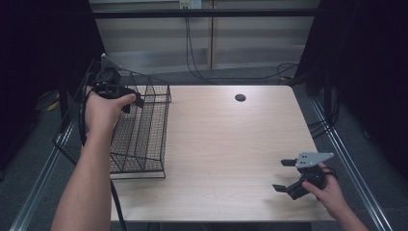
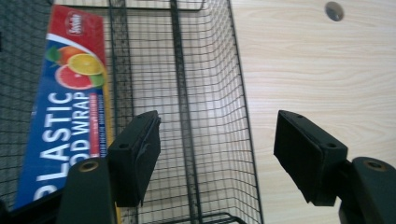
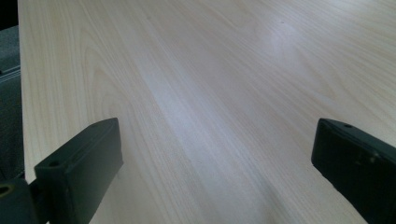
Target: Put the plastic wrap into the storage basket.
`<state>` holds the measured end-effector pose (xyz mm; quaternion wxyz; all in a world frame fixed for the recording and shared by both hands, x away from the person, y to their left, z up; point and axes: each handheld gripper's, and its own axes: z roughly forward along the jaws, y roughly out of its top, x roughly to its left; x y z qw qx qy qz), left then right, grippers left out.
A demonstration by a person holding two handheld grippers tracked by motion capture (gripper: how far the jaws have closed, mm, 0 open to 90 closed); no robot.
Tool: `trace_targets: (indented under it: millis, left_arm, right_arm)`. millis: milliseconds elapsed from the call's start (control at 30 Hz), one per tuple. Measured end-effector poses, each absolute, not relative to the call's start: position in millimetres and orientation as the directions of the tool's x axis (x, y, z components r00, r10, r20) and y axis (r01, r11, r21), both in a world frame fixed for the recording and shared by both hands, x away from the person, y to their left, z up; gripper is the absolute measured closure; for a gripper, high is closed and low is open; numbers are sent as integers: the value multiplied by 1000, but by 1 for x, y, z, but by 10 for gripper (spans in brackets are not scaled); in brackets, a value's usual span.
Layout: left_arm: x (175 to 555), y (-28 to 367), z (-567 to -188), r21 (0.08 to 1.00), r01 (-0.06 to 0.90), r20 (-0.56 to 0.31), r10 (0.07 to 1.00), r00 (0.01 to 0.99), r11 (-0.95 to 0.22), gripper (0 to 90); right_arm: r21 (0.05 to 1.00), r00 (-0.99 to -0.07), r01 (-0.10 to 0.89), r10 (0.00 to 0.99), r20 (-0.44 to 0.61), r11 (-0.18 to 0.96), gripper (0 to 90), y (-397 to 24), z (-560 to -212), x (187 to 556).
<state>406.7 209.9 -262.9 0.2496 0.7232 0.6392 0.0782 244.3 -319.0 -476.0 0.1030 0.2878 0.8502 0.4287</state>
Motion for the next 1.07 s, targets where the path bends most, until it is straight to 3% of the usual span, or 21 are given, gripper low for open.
trace_targets:
  millis: [800,1067]
  left_arm:
    - [392,174,-276,517,841,-260,906,334,-162,295]
    - [386,164,-283,542,816,-263,883,389,-198,246]
  right_arm:
    - [789,-812,397,580,63,470,16,-319,-476,244]
    - [786,-814,402,577,71,470,16,-319,-477,244]
